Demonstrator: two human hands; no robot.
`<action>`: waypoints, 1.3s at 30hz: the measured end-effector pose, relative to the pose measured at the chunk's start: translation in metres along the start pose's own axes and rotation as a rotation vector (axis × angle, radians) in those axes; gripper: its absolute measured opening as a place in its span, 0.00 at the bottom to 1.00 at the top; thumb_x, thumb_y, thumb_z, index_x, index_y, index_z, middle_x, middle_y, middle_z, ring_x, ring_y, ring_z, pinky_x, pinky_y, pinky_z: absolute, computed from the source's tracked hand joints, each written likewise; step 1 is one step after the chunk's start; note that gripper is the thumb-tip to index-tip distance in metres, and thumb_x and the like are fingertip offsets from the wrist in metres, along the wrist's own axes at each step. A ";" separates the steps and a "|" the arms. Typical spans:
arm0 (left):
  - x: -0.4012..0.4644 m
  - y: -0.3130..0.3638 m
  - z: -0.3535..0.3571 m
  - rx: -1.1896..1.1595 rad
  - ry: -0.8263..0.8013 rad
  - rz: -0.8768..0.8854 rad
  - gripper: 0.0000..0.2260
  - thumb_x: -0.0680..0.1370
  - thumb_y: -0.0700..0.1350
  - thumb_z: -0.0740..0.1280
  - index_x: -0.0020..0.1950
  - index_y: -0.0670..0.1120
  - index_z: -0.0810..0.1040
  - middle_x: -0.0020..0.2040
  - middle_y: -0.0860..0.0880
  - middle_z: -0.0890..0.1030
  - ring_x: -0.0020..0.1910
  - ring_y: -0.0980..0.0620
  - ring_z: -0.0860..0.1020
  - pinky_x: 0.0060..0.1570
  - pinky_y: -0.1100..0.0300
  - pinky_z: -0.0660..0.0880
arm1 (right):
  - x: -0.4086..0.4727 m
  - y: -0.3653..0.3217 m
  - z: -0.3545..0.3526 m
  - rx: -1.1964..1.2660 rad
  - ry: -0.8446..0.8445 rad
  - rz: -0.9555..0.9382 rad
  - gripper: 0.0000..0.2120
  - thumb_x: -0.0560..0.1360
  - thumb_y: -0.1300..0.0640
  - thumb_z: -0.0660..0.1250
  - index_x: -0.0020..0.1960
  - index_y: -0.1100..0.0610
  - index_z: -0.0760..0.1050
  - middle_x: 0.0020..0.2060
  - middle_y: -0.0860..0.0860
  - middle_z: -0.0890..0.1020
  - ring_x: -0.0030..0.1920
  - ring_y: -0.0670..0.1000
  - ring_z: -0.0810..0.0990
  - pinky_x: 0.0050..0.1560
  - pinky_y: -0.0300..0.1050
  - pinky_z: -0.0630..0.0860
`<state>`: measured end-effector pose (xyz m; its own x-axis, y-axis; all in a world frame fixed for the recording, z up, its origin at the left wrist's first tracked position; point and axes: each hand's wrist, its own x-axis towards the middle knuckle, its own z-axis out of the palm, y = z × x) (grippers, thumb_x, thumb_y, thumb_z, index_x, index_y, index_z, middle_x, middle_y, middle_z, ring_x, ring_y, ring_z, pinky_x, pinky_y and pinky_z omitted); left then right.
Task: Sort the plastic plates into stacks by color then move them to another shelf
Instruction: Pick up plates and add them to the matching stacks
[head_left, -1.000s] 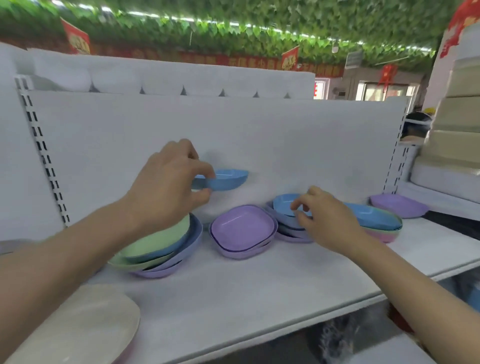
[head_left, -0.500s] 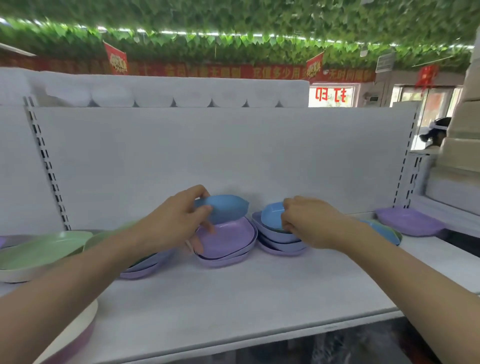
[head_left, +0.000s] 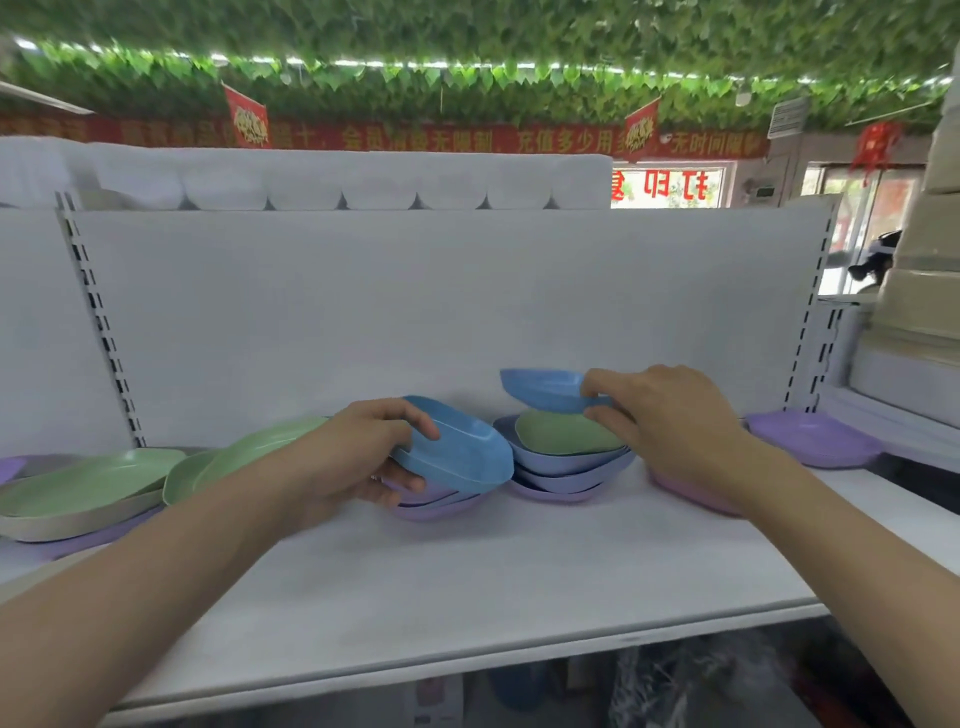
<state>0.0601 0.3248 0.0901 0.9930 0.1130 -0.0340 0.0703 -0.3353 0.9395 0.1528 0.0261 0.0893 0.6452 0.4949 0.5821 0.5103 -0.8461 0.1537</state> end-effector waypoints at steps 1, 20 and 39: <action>0.001 -0.001 -0.003 -0.009 0.001 -0.001 0.15 0.80 0.36 0.57 0.52 0.44 0.83 0.49 0.42 0.77 0.37 0.45 0.82 0.32 0.57 0.76 | -0.002 0.002 0.002 0.042 0.028 0.010 0.06 0.82 0.45 0.62 0.56 0.45 0.73 0.36 0.46 0.82 0.36 0.55 0.77 0.38 0.49 0.74; -0.103 -0.041 -0.161 0.035 0.349 0.035 0.09 0.80 0.35 0.63 0.55 0.44 0.82 0.50 0.34 0.82 0.38 0.45 0.83 0.42 0.50 0.78 | 0.064 -0.198 -0.011 1.309 -0.363 0.051 0.20 0.77 0.71 0.57 0.46 0.55 0.85 0.42 0.53 0.76 0.31 0.49 0.63 0.30 0.40 0.63; -0.423 -0.199 -0.499 0.068 0.851 -0.071 0.04 0.81 0.39 0.68 0.55 0.45 0.77 0.47 0.40 0.78 0.36 0.45 0.84 0.36 0.52 0.78 | 0.101 -0.680 -0.082 1.504 -0.655 -0.304 0.11 0.81 0.66 0.61 0.52 0.57 0.82 0.46 0.51 0.75 0.33 0.47 0.73 0.30 0.40 0.67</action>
<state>-0.4215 0.8104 0.0875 0.5789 0.7903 0.2008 0.1628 -0.3533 0.9212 -0.1758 0.6348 0.1092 0.3414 0.9168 0.2072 0.4576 0.0304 -0.8886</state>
